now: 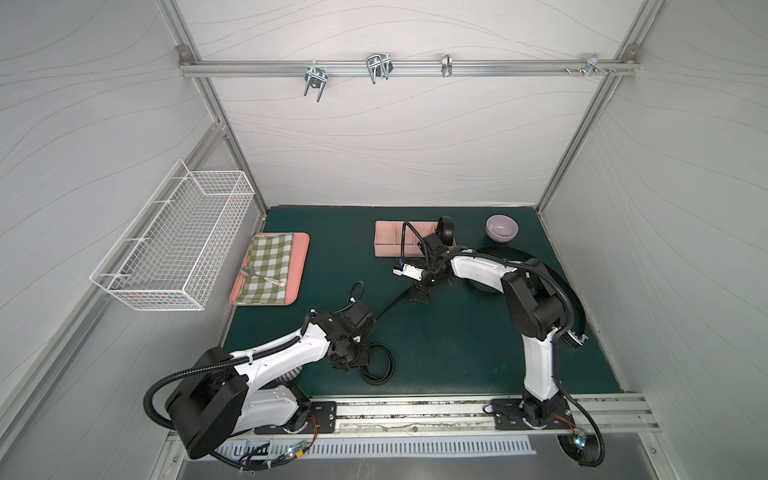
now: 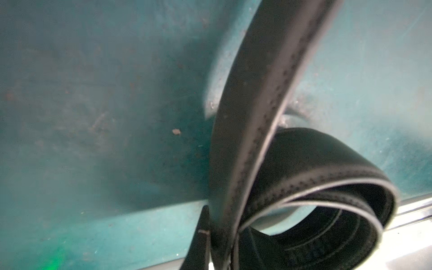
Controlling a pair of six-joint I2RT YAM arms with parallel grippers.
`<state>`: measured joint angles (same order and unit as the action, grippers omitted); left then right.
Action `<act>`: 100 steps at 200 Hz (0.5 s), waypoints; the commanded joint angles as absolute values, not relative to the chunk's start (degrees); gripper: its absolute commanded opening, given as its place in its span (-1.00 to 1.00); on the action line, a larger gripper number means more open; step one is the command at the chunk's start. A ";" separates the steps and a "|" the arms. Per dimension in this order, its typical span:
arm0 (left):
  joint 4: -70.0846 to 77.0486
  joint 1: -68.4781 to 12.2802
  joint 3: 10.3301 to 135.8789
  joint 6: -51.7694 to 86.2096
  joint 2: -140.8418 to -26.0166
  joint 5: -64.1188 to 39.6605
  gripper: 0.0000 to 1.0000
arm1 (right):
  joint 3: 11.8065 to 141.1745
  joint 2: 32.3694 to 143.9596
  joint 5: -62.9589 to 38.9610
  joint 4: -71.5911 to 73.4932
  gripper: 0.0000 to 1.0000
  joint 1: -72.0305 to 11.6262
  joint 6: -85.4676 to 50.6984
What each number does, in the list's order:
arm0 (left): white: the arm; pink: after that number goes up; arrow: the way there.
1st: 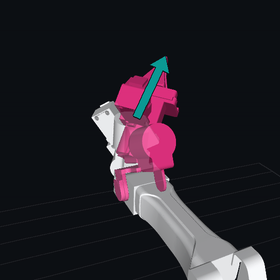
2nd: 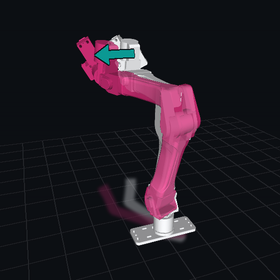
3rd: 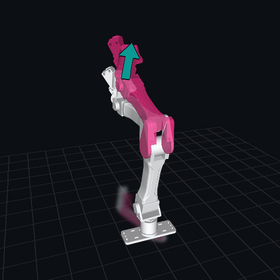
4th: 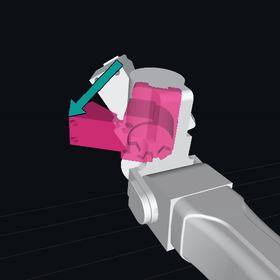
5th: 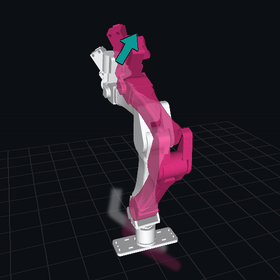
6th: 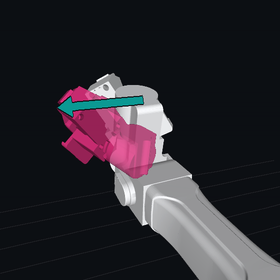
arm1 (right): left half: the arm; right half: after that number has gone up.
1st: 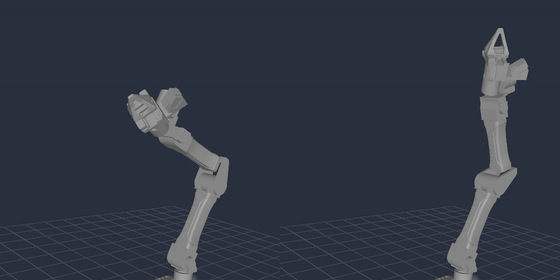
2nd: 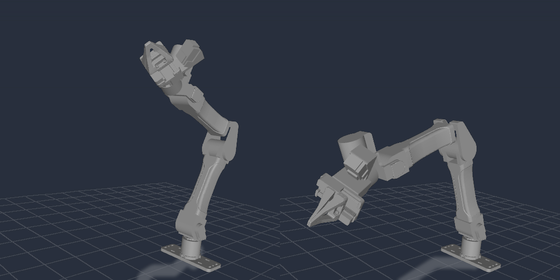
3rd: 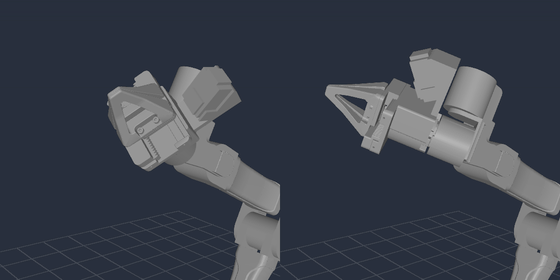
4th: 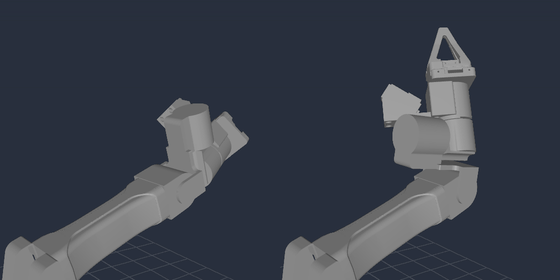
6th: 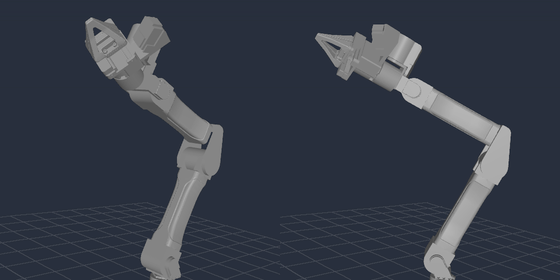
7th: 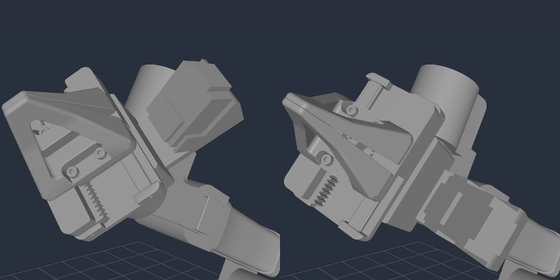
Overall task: Place the belts into the storage roll
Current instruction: Roll the belt at the center of the board.
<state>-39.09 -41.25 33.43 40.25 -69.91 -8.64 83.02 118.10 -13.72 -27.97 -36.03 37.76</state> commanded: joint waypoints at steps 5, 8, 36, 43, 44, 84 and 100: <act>-39.44 -39.62 35.83 39.03 -70.62 -7.17 -1.00 | 86.45 121.96 -11.44 -35.46 0.54 -35.04 38.77; -39.38 -39.44 35.90 38.88 -70.68 -7.28 -1.00 | 86.73 122.37 -11.35 -35.97 0.49 -34.88 38.64; -39.60 -36.75 36.61 37.47 -70.99 -7.29 -1.00 | 87.80 123.66 -10.05 -39.78 -0.33 -34.37 36.38; -39.43 -35.68 36.80 37.17 -71.32 -7.28 -1.00 | 87.49 123.40 -9.60 -40.47 -0.57 -34.25 35.21; -39.36 -35.51 36.86 37.04 -71.39 -7.29 -1.00 | 87.47 123.36 -9.50 -40.54 -0.60 -34.22 34.96; -37.58 -29.53 42.73 34.01 -79.95 -3.14 -1.00 | 79.85 116.28 -8.41 -41.14 -1.00 -35.09 17.87; -35.60 -28.27 46.33 33.20 -85.05 -1.87 -1.00 | 75.12 112.67 -9.86 -41.87 -1.00 -37.19 7.86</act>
